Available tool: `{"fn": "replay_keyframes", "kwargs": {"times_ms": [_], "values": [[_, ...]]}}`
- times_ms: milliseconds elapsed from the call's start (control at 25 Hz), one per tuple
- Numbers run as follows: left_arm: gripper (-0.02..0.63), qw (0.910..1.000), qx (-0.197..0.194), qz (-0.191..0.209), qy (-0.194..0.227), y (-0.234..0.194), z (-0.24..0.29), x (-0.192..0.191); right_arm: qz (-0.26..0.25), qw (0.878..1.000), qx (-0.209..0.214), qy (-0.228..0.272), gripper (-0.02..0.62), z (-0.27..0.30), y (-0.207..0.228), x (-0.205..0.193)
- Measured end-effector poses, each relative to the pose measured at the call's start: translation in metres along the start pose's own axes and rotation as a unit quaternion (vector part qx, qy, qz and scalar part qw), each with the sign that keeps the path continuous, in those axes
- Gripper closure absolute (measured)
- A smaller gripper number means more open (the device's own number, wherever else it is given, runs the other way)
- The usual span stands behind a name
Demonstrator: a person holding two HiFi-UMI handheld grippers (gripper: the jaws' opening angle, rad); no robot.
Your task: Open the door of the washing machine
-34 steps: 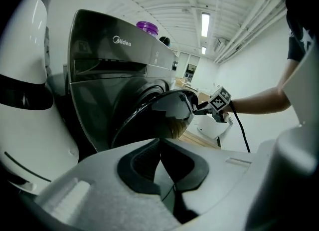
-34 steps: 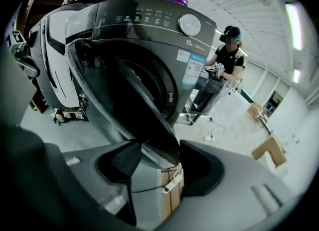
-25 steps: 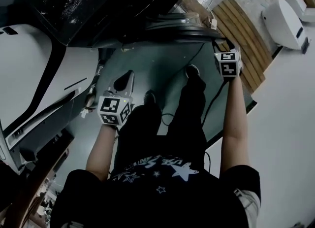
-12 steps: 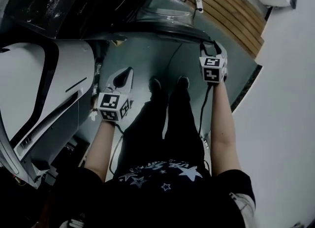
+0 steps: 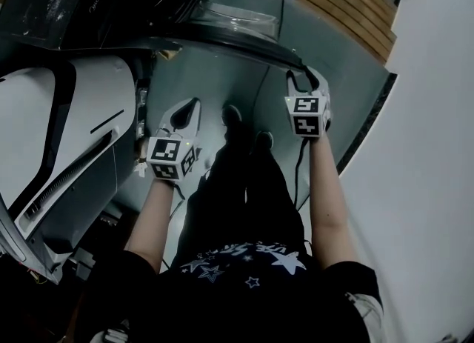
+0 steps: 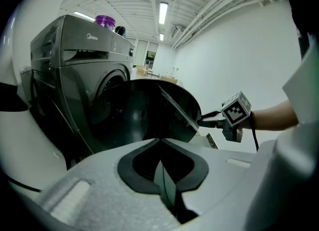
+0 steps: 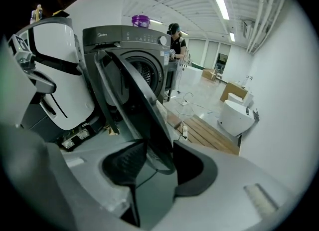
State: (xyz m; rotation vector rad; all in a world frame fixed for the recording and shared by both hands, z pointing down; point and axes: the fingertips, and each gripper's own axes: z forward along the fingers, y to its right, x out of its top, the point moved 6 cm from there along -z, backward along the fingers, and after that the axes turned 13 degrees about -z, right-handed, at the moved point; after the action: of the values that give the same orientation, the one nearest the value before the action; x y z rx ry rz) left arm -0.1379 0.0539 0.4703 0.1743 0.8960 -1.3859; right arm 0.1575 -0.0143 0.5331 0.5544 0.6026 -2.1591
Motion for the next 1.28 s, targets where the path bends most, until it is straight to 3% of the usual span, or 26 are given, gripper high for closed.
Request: {"fn": "replay_keyframes", "kwargs": {"times_ms": [360,760,1000,1280], "values": [[0.595,0.9997,0.022,0.001,0.008,0.021,-0.031,-0.046,0.017,0.999,0.03,0.026,0.466,-0.03,-0.038,-0.023],[0.595,0.9982,0.051,0.002,0.032,0.058,-0.084,-0.098,-0.013,0.994,0.088,0.065,0.485,-0.057,-0.096,-0.03],[0.595,0.9959,0.081,-0.012,0.039,0.052,-0.124,-0.118,-0.009,0.989,0.124,0.074,0.5,-0.071,-0.136,-0.032],[0.595,0.9959,0.082,-0.022,0.03,0.035,-0.157,-0.144,-0.003,0.986,0.152,0.075,0.508,-0.084,-0.19,-0.031]]}}
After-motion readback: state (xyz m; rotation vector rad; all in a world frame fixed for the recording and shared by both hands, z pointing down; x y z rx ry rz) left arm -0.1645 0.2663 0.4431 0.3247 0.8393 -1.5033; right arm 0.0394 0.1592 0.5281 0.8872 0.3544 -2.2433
